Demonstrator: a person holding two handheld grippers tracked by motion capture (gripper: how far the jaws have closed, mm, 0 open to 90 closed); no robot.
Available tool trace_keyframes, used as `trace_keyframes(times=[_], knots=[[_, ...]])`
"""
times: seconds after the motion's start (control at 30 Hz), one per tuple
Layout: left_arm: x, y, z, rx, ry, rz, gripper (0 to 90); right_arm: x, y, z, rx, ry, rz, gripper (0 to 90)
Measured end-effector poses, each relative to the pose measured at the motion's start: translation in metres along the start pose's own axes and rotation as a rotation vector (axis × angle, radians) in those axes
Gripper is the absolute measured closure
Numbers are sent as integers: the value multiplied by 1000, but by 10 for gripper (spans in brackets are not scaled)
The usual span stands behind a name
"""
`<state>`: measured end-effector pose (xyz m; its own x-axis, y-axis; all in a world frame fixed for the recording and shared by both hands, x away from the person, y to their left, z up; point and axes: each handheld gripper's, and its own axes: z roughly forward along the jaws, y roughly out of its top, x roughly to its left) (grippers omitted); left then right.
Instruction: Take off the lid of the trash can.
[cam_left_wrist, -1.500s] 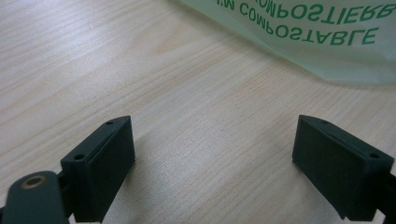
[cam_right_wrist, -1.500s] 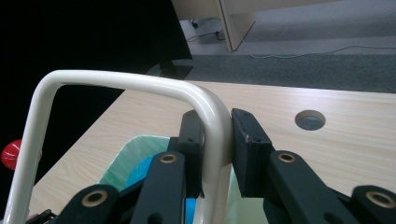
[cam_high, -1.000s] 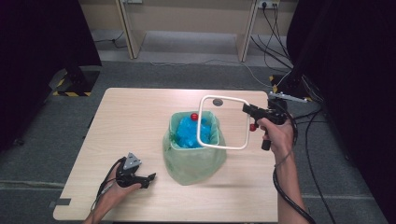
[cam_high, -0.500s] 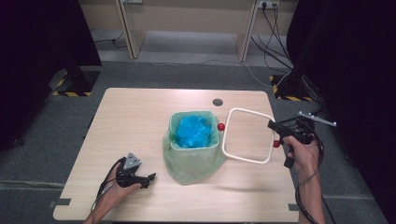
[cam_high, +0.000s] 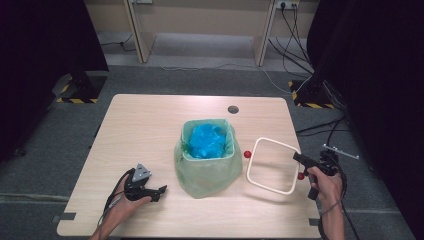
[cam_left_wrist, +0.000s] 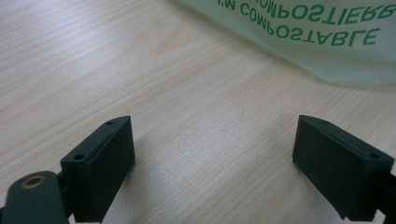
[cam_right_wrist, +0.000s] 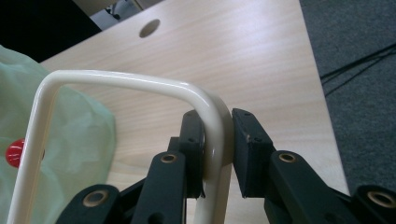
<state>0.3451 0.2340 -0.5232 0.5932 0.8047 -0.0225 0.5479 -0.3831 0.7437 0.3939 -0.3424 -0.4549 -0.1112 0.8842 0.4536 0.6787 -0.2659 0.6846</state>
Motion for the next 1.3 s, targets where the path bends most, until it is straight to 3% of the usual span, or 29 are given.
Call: trace_keyframes(times=[0.23,0.33,0.6,0.63,0.77,0.83,0.9,1.0,1.13,1.3], knots=[[0,0,0,-1,1,-1,120,-11,-15,11,59,-78,-37,751],[0,0,0,0,1,-1,120,-14,-21,18,92,-81,-38,749],[0,0,0,-2,2,-3,120,-15,-29,30,135,-162,-77,742],[0,0,0,-2,2,-3,120,-14,-30,30,141,-187,-123,742],[0,0,0,-1,2,-2,120,-13,-30,29,137,-211,-132,737],[0,0,0,-1,2,-1,120,-11,-32,29,138,-229,-142,701],[0,0,0,0,2,-1,120,-9,-31,28,133,-261,-153,611],[0,0,0,0,2,0,119,-2,-27,22,76,-307,-158,503],[0,0,0,1,2,1,119,13,-21,17,36,-298,-171,424],[0,0,0,-1,1,-2,119,35,-20,22,-4,-231,-173,375]])
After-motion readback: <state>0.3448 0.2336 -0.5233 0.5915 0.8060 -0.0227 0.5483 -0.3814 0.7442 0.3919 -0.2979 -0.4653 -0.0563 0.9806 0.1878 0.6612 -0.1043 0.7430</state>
